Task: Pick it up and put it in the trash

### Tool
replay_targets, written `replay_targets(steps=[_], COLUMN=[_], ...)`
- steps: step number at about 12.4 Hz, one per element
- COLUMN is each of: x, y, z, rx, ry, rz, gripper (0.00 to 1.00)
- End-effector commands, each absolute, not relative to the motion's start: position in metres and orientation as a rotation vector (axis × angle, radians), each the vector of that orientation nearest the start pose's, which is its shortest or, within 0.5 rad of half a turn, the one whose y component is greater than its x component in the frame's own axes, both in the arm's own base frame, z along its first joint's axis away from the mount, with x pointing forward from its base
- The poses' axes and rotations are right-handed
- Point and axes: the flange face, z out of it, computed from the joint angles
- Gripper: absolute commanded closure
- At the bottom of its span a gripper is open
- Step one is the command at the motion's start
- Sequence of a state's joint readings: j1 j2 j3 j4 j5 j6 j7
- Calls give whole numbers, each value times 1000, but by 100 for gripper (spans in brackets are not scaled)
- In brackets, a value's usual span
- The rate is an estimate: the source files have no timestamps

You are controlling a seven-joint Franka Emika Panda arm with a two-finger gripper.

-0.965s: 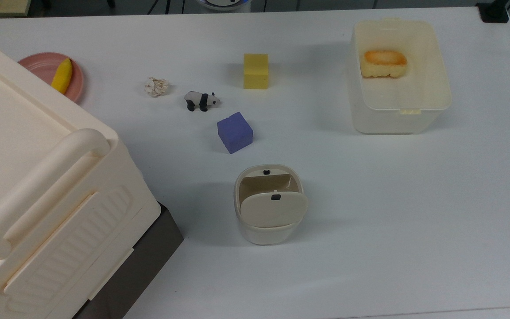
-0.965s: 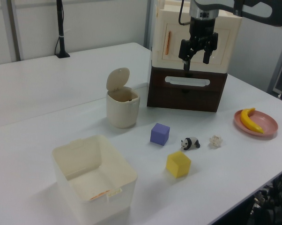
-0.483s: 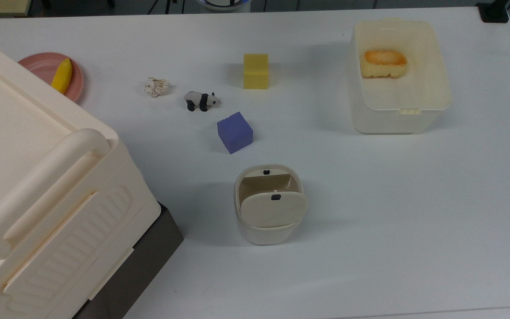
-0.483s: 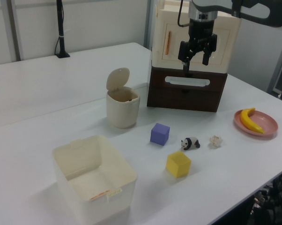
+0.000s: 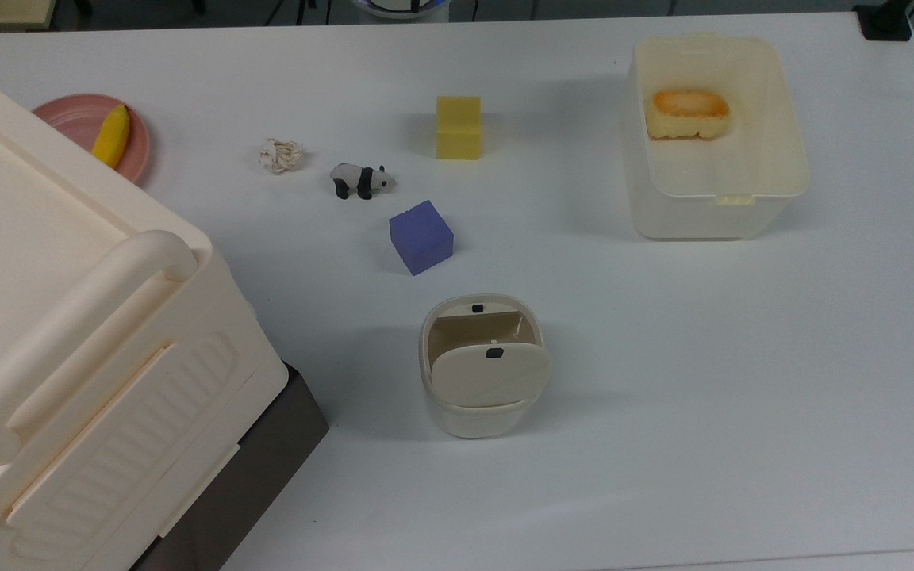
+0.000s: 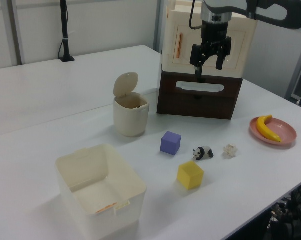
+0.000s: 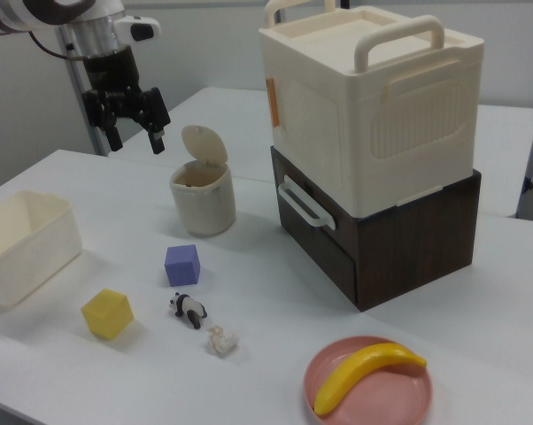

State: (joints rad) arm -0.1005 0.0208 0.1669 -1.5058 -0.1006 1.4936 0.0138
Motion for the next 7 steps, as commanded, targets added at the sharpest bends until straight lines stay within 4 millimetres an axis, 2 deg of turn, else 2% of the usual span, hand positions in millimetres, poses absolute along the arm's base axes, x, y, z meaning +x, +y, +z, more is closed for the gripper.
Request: replay_targets(steps=[1, 7], x=[553, 553], y=[20, 7], z=[636, 634], rx=[-3256, -3263], ry=[-70, -41], rz=[11, 20], gripper=[0, 0])
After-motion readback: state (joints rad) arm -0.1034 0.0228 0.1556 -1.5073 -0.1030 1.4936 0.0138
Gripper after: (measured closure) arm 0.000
